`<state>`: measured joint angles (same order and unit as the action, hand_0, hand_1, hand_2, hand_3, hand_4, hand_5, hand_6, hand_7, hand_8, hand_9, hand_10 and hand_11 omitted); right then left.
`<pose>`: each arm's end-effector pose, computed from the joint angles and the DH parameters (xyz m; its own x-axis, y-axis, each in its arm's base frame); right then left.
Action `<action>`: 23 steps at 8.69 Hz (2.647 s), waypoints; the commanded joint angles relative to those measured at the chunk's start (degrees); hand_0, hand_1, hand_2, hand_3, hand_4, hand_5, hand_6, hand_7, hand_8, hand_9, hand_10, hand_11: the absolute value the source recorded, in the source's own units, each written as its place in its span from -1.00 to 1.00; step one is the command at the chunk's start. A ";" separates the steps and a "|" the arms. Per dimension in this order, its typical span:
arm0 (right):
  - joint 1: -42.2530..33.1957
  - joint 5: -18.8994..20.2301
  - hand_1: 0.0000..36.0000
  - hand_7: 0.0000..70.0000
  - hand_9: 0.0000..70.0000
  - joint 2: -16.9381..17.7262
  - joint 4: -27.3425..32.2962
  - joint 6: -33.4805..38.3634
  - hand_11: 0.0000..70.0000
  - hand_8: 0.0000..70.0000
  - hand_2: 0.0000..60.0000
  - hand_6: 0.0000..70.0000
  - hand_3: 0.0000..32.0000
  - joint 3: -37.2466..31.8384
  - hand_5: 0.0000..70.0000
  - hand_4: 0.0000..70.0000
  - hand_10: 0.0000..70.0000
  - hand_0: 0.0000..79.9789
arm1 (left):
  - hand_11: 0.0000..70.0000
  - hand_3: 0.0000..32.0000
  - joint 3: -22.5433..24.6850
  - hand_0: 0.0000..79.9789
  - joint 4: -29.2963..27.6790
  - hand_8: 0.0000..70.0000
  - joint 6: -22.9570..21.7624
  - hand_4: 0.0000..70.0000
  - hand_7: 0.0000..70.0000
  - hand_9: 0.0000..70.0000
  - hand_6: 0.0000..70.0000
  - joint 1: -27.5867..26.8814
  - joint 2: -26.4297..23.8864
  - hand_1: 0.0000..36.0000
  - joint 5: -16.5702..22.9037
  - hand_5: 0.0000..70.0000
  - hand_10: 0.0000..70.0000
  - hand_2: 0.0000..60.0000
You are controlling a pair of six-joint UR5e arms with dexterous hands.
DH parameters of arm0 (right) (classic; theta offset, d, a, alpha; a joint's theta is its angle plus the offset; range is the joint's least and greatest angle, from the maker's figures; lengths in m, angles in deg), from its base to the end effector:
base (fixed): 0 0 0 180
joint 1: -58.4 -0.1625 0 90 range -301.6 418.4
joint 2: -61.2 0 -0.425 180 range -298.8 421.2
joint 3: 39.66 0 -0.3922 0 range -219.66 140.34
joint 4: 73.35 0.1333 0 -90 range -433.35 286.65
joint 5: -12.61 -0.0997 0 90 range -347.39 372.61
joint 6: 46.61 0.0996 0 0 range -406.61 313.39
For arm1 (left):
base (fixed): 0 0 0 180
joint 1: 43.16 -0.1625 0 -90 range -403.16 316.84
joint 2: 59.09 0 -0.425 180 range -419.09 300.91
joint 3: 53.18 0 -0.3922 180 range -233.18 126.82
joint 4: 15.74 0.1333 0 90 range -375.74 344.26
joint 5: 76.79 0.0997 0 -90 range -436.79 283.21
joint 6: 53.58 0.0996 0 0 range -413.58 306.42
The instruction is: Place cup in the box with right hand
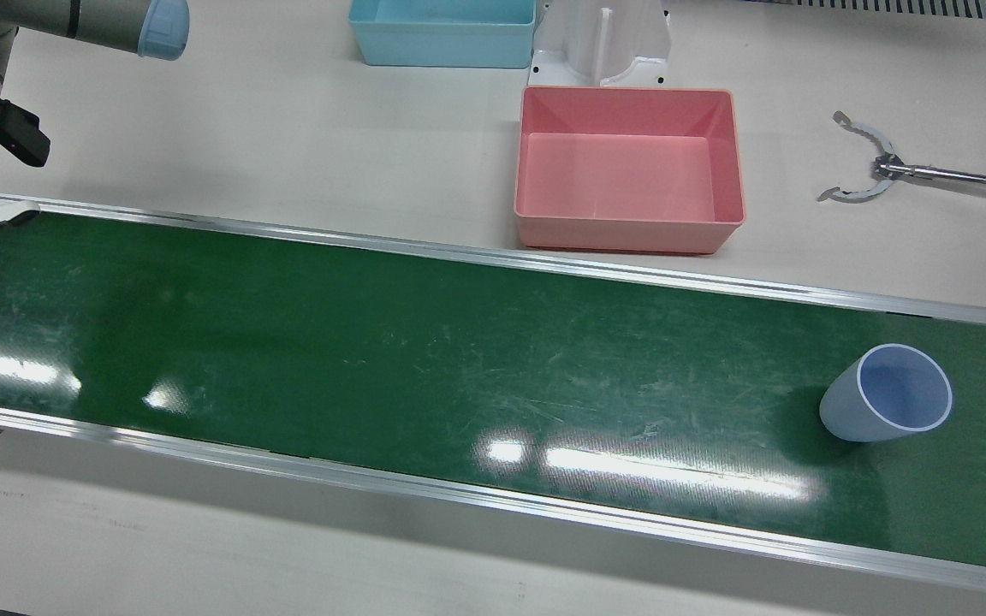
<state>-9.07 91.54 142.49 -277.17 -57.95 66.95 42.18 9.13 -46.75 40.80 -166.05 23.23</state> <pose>-0.0582 -0.5380 0.5120 -0.9629 0.1901 0.1916 -0.1829 0.0628 -0.9811 -0.0543 -0.5893 0.5240 -0.9536 -0.2798 -0.1111 0.1189 -0.0111 -0.9928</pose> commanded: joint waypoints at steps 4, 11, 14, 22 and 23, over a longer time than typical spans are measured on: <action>-0.21 0.44 -0.49 0.33 -0.74 0.01 0.00 0.17 -0.67 -0.97 -1.00 -0.69 -1.00 0.00 -0.87 0.16 -0.80 0.39 | -1.00 -1.00 0.00 -1.00 0.00 -1.00 0.03 -1.00 -1.00 -1.00 -1.00 -0.02 0.00 -1.00 0.00 -1.00 -1.00 -1.00; -0.21 0.44 -0.49 0.30 -0.76 0.01 0.00 0.26 -0.68 -0.97 -1.00 -0.70 -1.00 0.00 -0.87 0.15 -0.81 0.39 | -1.00 -1.00 0.00 -1.00 0.00 -1.00 -0.06 -1.00 -1.00 -1.00 -1.00 -0.02 0.00 -1.00 0.00 -1.00 -1.00 -1.00; -0.21 0.44 -0.49 0.32 -0.75 0.01 0.00 0.26 -0.68 -0.97 -1.00 -0.69 -1.00 0.00 -0.87 0.16 -0.81 0.38 | -1.00 -1.00 0.00 -1.00 0.00 -1.00 0.03 -1.00 -1.00 -1.00 -1.00 -0.02 0.00 -1.00 0.00 -1.00 -1.00 -1.00; -0.21 0.52 -0.48 0.30 -0.75 0.01 0.00 0.26 -0.67 -0.97 -1.00 -0.69 -1.00 0.00 -0.87 0.15 -0.81 0.39 | -1.00 -1.00 0.00 -1.00 0.00 -1.00 0.03 -1.00 -1.00 -1.00 -1.00 -0.02 0.00 -1.00 0.00 -1.00 -1.00 -1.00; -0.21 0.52 -0.48 0.31 -0.75 0.01 0.00 0.26 -0.68 -0.97 -1.00 -0.69 -1.00 0.00 -0.87 0.15 -0.81 0.39 | -1.00 -1.00 0.00 -1.00 0.00 -1.00 -0.06 -1.00 -1.00 -1.00 -1.00 -0.02 0.00 -1.00 0.00 -1.00 -1.00 -1.00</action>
<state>-9.27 92.06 142.50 -277.17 -57.68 66.93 42.18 9.13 -46.75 40.78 -166.05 23.23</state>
